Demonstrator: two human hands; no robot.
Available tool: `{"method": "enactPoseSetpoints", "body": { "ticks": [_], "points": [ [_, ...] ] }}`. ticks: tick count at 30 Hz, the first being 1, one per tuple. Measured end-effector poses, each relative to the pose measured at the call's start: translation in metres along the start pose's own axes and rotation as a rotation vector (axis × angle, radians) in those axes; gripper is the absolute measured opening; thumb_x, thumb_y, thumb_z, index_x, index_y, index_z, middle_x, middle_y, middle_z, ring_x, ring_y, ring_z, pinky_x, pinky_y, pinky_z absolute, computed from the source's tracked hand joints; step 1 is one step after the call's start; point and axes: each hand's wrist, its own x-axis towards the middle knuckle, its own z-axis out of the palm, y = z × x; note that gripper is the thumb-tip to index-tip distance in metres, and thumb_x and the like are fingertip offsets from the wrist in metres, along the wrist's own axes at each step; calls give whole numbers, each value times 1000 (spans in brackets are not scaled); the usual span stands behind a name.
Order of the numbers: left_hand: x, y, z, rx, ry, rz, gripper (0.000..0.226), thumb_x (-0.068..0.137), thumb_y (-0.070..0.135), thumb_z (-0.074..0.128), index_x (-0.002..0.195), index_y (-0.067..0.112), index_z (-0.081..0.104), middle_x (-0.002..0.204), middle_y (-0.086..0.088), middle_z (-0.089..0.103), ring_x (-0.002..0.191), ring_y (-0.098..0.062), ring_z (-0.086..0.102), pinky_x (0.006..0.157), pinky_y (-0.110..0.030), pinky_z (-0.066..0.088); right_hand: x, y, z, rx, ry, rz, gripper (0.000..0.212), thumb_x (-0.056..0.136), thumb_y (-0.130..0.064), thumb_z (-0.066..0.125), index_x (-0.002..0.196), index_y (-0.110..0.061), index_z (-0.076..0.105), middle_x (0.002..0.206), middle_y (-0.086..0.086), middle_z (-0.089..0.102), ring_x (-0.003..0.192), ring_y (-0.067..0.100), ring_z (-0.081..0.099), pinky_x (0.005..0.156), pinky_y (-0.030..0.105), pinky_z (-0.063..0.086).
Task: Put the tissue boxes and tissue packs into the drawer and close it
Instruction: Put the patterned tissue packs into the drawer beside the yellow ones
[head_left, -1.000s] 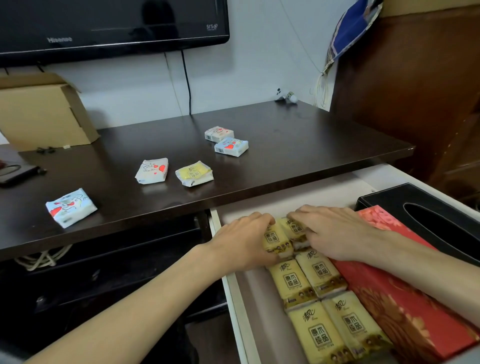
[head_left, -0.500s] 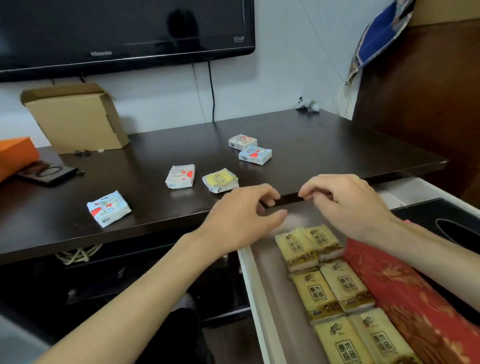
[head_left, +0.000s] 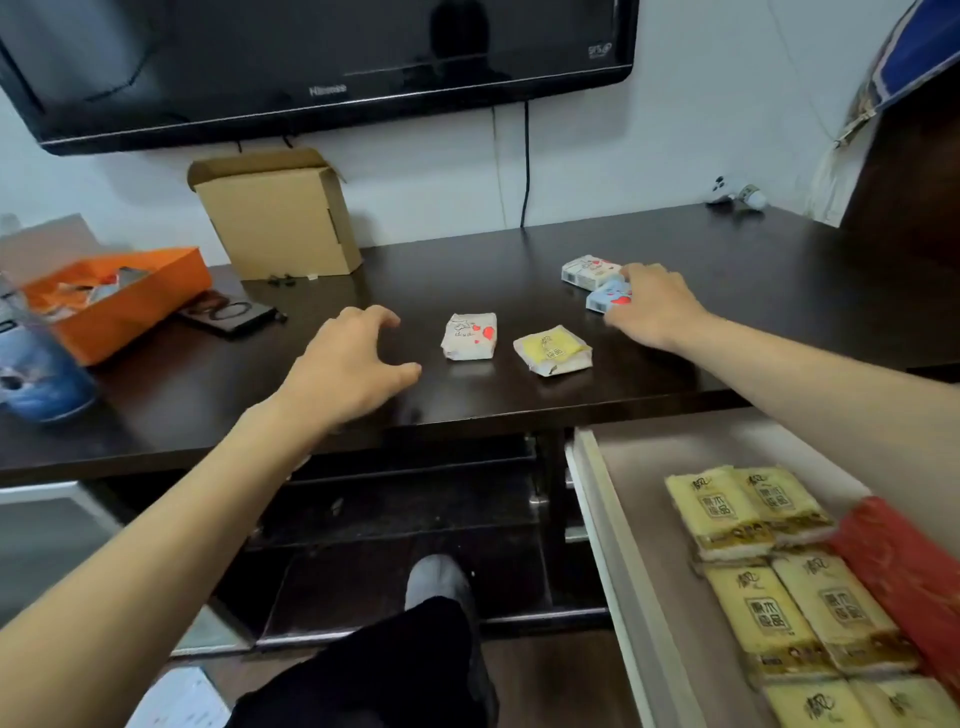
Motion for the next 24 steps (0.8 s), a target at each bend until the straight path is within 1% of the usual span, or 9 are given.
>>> {"method": "enactPoseSetpoints", "body": {
  "ticks": [3,6,9,12,16,18,20,22,24],
  "points": [
    [1,-22,-6,58,-116,-77,87,75,55,74,146,19,38,148,-11,41,132,-30,41,104,-46,40,2,0,10,-21,45,2,58,93,-25,67,147,-9,50,145,19,52,136,41,44,104,49,46],
    [-2,-39,-6,13,-224,-122,96,72,57,77,148,17,34,148,-12,42,132,-30,43,105,-41,37,-6,2,9,-34,86,-41,59,90,-30,71,144,-14,55,142,18,53,133,40,48,102,48,47],
    [-4,-48,-4,-36,-237,-130,87,73,49,80,144,16,41,142,-10,51,125,-28,50,101,-37,40,-18,7,1,-78,13,-79,70,87,-38,74,150,-23,48,145,14,47,133,36,47,100,48,48],
    [-4,-48,-5,-69,-195,-106,75,72,38,83,137,18,50,130,-9,59,109,-27,58,93,-37,45,-27,13,-6,-132,-72,-117,77,89,-46,70,158,-31,38,155,9,39,138,33,46,100,47,47],
    [-8,-41,-3,-115,-180,-50,76,68,34,86,135,20,52,123,-4,62,101,-23,60,84,-32,44,-30,23,-11,-126,-205,-148,81,89,-60,67,158,-30,39,157,5,37,140,30,44,109,45,41],
    [-14,-34,-2,-129,-164,6,79,67,36,87,136,22,51,120,1,62,99,-19,59,82,-30,42,-28,27,-17,-53,-321,-145,84,89,-55,72,160,-27,36,154,3,38,138,26,44,106,36,36],
    [-21,-22,-1,-138,-141,75,82,64,40,87,136,25,49,117,6,61,99,-15,58,80,-28,40,-27,30,-26,25,-393,-131,82,88,-41,78,159,-23,40,146,1,45,127,22,47,97,31,34],
    [-30,-5,0,-145,-115,154,85,63,43,87,137,29,47,114,12,57,100,-10,54,77,-26,39,-29,34,-32,106,-378,-115,78,83,-30,85,152,-18,50,143,3,54,121,21,53,95,30,38],
    [-39,16,0,-163,-96,235,85,64,45,86,137,30,46,115,15,53,103,-7,51,77,-26,42,-34,41,-34,162,-296,-119,78,78,-25,90,147,-15,55,139,6,59,121,24,58,100,33,44]
  ]
}}
